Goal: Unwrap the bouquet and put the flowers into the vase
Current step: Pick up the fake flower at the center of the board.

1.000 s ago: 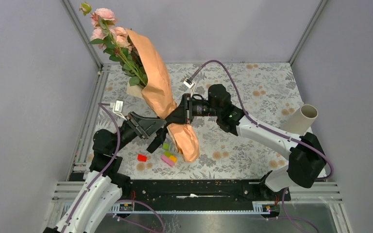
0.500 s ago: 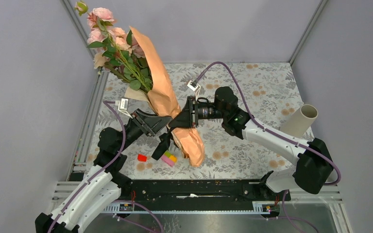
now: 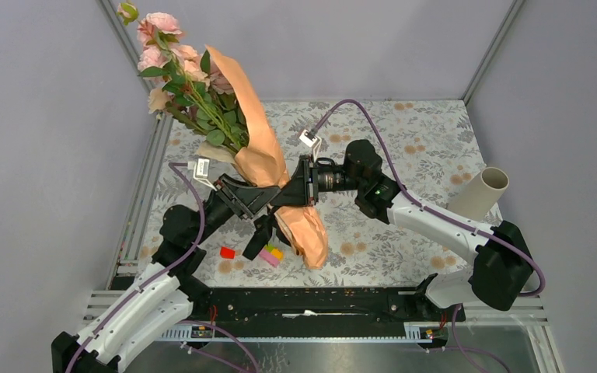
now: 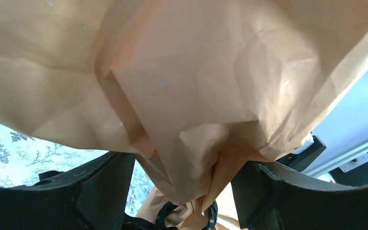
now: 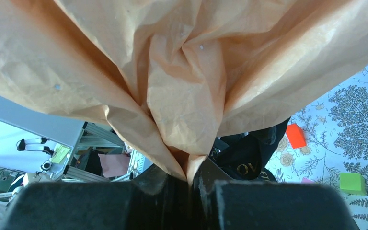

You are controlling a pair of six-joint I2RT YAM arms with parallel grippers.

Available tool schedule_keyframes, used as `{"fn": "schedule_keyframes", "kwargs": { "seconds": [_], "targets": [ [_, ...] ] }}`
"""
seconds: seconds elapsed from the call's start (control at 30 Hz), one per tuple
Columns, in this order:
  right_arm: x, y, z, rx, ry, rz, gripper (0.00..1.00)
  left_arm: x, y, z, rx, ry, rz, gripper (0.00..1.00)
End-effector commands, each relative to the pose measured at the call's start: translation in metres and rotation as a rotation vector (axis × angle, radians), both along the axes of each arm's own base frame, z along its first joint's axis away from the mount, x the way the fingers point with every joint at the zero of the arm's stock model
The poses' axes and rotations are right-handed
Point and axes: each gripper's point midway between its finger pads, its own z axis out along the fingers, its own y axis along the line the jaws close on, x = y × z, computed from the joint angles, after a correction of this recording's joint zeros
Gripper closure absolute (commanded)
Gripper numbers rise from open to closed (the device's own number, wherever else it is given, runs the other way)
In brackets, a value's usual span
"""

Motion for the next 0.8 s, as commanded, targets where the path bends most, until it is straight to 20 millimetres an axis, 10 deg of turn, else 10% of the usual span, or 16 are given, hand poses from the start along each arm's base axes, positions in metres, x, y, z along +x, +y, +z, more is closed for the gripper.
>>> {"fn": "schedule_keyframes", "kwargs": {
  "seconds": [0.0,0.57,0.77],
  "targets": [
    [-0.026,-0.005,0.028,0.082,-0.116,0.094,1.00,0.005,0.013,0.029,-0.015,-0.109,0.103,0.30],
    [-0.030,-0.006,-0.003,-0.013,-0.077,0.106,1.00,0.010,0.011,0.025,-0.004,-0.111,0.122,0.80],
    [-0.014,-0.005,-0.014,-0.047,-0.096,0.003,0.73,0.012,0.011,0.020,0.016,-0.108,0.134,1.00]
  ]
}}
